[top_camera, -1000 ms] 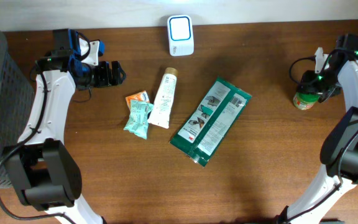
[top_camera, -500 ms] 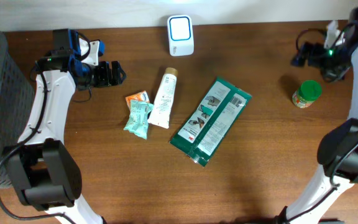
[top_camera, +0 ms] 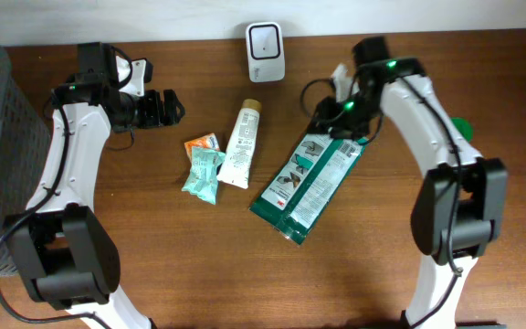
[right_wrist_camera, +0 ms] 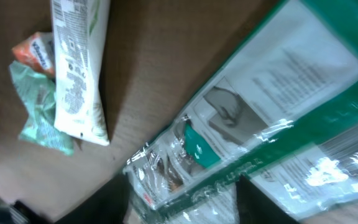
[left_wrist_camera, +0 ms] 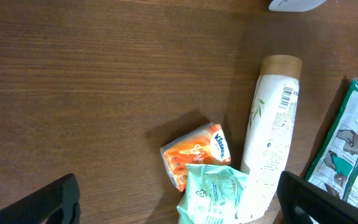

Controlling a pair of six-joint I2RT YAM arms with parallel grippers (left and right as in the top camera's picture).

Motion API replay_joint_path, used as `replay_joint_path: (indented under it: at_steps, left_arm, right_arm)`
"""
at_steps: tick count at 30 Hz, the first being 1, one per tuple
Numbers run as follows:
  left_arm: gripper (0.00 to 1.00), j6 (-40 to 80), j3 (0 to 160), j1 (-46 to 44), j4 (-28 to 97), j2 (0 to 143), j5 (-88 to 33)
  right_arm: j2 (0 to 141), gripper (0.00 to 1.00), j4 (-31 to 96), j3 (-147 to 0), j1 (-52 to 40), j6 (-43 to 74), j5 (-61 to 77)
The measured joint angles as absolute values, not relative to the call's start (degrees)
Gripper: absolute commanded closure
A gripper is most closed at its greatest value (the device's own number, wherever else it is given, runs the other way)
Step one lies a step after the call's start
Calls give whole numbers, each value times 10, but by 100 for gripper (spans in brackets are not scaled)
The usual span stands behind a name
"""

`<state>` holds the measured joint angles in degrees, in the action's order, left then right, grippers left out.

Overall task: Scan the item barcode
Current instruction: 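Move the right gripper back to the green-white glove package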

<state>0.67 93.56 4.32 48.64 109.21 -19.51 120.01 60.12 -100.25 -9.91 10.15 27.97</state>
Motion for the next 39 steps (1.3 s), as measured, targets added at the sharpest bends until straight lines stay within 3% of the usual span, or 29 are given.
replay_joint_path:
  at_steps: [1,7,11,19,22,24,25,33,39]
  left_arm:
    - [1,7,936,43,486,1092,-195]
    - [1,7,936,43,486,1092,-195]
    - [1,7,936,43,486,1092,-195]
    - [1,7,936,43,486,1092,-195]
    - [1,7,936,43,486,1092,-195]
    - [1,7,936,43,486,1092,-195]
    - [1,7,936,43,486,1092,-195]
    - [1,7,936,43,486,1092,-195]
    - [1,7,936,43,486,1092,-195]
  right_arm:
    - [1200,77,588,-986,-111,106,275]
    - [1201,78,429,-969,-133,34,227]
    - [1232,82,356,-969,-133,63,205]
    - [1294,82,361,-969,-131,107,150]
    - [1294,71,373,-969,-118,107,141]
    - [1294,45,376,-969,-101,102,154]
    - [1294,43,392,-974,-89,95,180]
    - [1205,43,739,-1057,-66,83,181]
    - [1207,43,744,-924,-65,90,79]
